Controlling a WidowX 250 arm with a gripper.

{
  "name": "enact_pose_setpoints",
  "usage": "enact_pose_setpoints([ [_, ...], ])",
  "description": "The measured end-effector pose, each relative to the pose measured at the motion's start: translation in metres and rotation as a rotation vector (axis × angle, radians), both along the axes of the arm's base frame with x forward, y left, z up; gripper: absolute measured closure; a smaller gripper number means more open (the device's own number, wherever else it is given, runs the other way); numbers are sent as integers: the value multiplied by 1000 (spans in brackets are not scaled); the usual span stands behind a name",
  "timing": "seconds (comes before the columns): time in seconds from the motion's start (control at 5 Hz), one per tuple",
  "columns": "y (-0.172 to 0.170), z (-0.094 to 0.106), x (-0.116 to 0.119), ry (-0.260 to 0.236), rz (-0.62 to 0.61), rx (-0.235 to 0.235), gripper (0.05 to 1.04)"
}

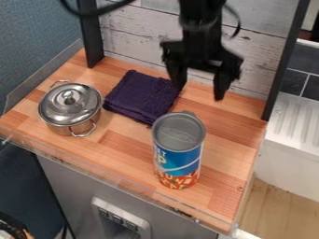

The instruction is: Move the can to the bottom right side of the table

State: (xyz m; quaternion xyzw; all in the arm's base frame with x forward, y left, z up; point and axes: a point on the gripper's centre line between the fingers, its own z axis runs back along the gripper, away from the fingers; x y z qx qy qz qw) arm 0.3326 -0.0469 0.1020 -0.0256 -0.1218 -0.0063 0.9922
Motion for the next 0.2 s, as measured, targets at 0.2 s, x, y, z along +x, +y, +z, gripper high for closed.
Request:
enact_pose_setpoints([
  [0.2,4,15,6,6,11,-1,83],
])
